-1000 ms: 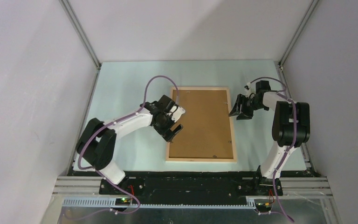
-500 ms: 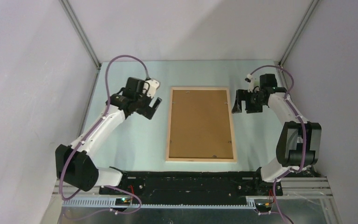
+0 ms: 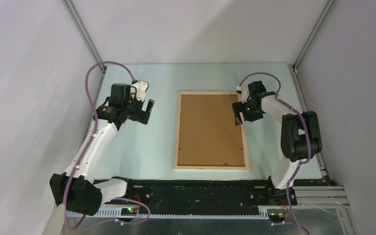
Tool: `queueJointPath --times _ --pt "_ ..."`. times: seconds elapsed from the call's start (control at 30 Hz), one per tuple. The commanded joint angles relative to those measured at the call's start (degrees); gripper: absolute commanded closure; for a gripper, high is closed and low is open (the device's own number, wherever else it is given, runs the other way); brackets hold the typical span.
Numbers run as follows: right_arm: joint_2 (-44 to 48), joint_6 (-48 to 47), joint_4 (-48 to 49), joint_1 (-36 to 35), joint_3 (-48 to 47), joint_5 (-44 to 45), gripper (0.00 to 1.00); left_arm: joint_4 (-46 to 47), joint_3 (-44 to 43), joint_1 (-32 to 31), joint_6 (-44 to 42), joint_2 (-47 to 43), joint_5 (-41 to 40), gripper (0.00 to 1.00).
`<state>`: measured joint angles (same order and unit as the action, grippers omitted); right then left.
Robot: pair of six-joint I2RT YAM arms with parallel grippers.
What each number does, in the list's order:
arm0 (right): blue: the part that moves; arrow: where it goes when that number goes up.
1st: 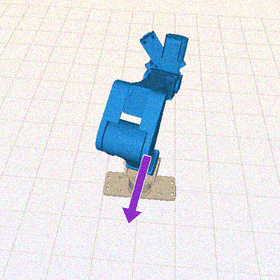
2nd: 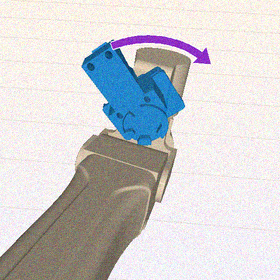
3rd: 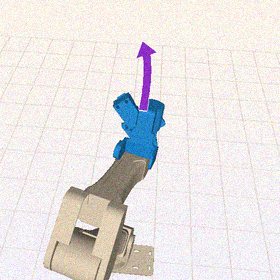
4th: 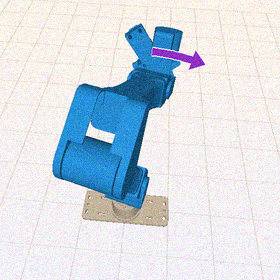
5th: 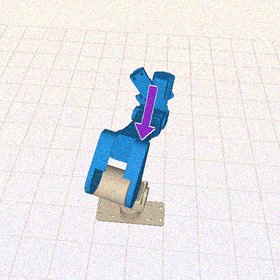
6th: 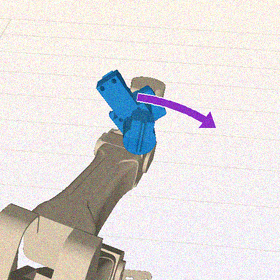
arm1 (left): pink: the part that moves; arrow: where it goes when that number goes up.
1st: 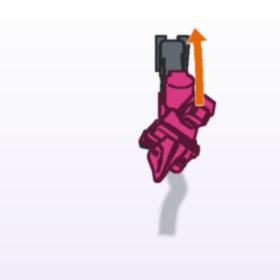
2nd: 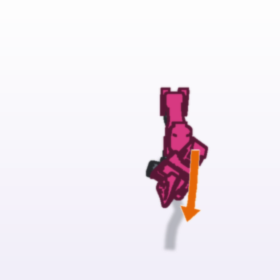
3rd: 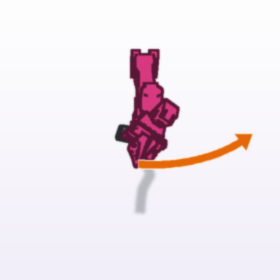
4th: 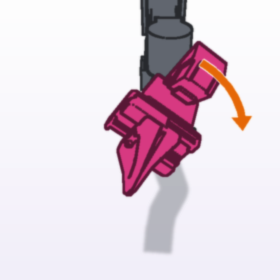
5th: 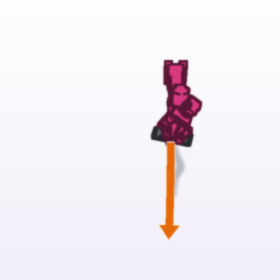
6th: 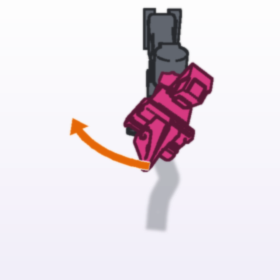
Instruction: Put the photo into the frame
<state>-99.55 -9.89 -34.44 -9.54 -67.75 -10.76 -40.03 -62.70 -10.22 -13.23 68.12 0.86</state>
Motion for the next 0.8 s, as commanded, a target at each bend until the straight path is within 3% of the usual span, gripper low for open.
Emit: queueJointPath --times 0.0,0.2,0.37,0.7,0.77 --pt "-5.1 -2.4 2.3 -0.4 -3.8 4.1 0.17 1.1 1.1 0.4 2.4 -3.5 3.8 0.00" --pt "-10.0 -2.9 1.4 -0.3 -6.9 3.4 0.32 1.8 2.3 0.4 2.4 -4.0 4.4 0.00" --pt "-11.1 -3.4 0.2 0.5 -8.6 1.5 0.59 2.1 2.2 0.3 2.5 -3.7 4.6 0.00" --pt "-10.7 -11.1 -4.5 2.3 -8.8 -3.6 1.00 2.1 0.6 0.3 2.6 -0.7 6.6 0.00" --pt "-10.5 -14.4 -4.7 2.3 -8.8 -4.3 1.00 2.1 -0.3 0.3 2.6 1.1 7.2 0.00"
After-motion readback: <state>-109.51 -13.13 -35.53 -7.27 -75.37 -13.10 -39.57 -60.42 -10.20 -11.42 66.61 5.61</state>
